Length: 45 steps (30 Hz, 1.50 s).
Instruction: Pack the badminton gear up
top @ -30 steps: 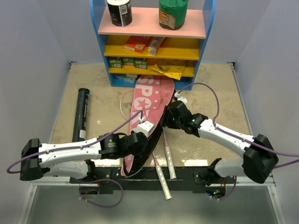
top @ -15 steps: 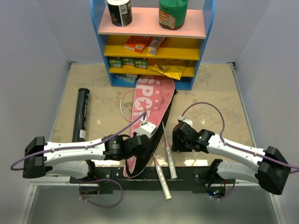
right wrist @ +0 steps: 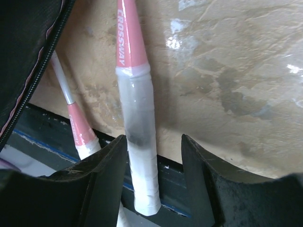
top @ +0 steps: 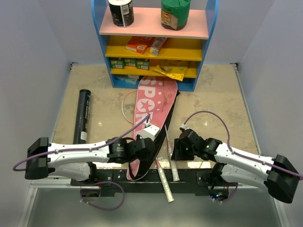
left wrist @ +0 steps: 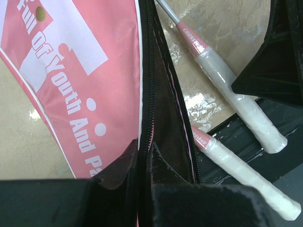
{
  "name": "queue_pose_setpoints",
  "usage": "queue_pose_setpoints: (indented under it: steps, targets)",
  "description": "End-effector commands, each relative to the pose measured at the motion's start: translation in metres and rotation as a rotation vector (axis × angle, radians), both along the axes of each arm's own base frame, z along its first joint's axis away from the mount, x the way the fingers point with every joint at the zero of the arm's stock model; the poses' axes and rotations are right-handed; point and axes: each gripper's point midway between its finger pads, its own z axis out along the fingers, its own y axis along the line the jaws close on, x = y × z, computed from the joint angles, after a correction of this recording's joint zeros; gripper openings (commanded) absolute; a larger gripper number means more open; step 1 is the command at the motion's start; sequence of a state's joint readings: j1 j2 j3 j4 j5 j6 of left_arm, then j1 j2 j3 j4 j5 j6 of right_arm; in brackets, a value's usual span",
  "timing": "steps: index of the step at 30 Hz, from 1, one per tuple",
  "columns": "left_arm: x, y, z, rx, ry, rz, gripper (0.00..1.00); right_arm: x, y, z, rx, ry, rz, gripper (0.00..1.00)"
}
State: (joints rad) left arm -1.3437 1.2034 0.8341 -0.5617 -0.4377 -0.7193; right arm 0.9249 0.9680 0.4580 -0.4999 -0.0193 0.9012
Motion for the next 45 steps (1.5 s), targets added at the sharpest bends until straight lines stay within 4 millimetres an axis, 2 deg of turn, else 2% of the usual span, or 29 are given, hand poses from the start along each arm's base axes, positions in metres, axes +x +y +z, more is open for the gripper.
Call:
queue_pose_setpoints:
  steps: [1, 11, 14, 15, 16, 17, 18, 24, 27, 31, 37, 44, 45]
  targets:
    - [0.002, -0.019, 0.012, -0.081, -0.021, 0.013, 0.0, -0.006, 0.018, 0.005, 0.098, 0.018, 0.026, 0.53]
    - [-0.001, -0.021, 0.011, -0.086, -0.028, 0.011, 0.0, -0.014, 0.021, -0.016, 0.095, 0.053, 0.04, 0.47]
    - [-0.003, -0.021, 0.009, -0.083, -0.03, 0.007, 0.0, -0.015, 0.021, -0.021, 0.092, 0.058, 0.039, 0.28]
    - [-0.002, -0.021, 0.01, -0.086, -0.03, 0.009, 0.0, -0.014, 0.021, -0.021, 0.093, 0.057, 0.033, 0.16]
    - [-0.003, -0.022, 0.01, -0.089, -0.031, 0.007, 0.0, -0.012, 0.019, -0.022, 0.087, 0.049, 0.021, 0.08]
    - [-0.003, -0.021, 0.008, -0.085, -0.03, 0.006, 0.0, -0.011, 0.019, -0.02, 0.09, 0.045, 0.012, 0.02]
    - [-0.004, -0.022, 0.006, -0.083, -0.029, 0.004, 0.0, -0.01, 0.019, -0.017, 0.094, 0.037, 0.004, 0.0]
    - [-0.011, -0.024, -0.017, -0.056, -0.022, 0.001, 0.0, 0.001, 0.03, 0.022, 0.151, -0.021, 0.007, 0.0]
    - [-0.019, -0.032, -0.034, -0.035, -0.015, -0.009, 0.0, 0.001, 0.041, 0.041, 0.207, -0.022, 0.03, 0.0]
    - [-0.027, -0.043, -0.042, -0.045, -0.021, 0.006, 0.0, 0.004, 0.054, 0.063, 0.28, -0.032, 0.03, 0.0]
    - [-0.038, -0.051, -0.05, -0.082, -0.019, 0.045, 0.0, 0.007, 0.066, 0.083, 0.382, -0.03, -0.013, 0.0]
    - [-0.041, -0.054, -0.051, -0.15, -0.022, 0.139, 0.0, 0.012, 0.077, 0.09, 0.455, -0.009, -0.075, 0.0]
    - [-0.041, -0.053, -0.057, -0.13, -0.025, 0.147, 0.0, 0.014, 0.08, 0.091, 0.469, -0.012, -0.079, 0.0]
